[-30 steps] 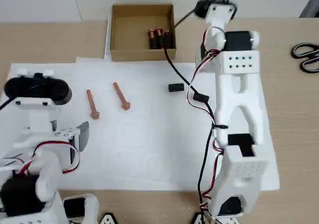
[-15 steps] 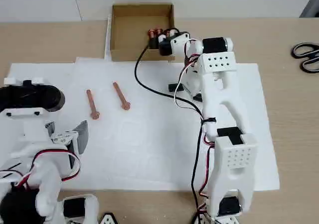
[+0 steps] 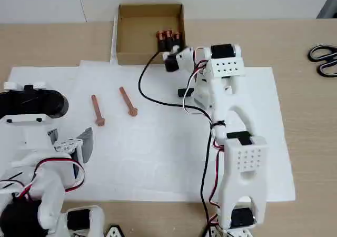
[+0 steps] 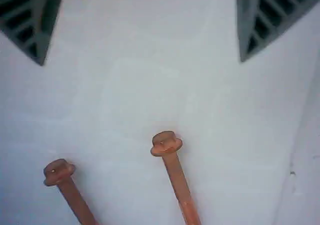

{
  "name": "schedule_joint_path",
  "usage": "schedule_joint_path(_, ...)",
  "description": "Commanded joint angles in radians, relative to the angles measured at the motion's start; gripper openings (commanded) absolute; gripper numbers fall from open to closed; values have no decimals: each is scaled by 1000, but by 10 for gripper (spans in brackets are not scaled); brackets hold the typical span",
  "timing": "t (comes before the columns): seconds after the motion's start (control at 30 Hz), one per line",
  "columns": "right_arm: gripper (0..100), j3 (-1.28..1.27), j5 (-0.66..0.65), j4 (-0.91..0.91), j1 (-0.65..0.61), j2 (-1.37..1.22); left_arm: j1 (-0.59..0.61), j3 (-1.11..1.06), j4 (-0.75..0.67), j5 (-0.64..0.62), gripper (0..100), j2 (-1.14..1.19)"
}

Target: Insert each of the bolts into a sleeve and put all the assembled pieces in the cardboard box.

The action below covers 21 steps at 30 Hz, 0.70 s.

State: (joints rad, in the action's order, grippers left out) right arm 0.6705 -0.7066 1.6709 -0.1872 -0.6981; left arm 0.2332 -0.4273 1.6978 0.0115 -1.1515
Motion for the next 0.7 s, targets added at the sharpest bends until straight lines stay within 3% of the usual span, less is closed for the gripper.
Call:
schedule_joint_path(0.0, 229, 9, -8, -4, -5, -21, 5, -1, -25, -8, 236, -3)
schedule_joint_path(0.67, 226, 5, -3, -12, 36, -157, 5, -1, -25, -8, 236, -17)
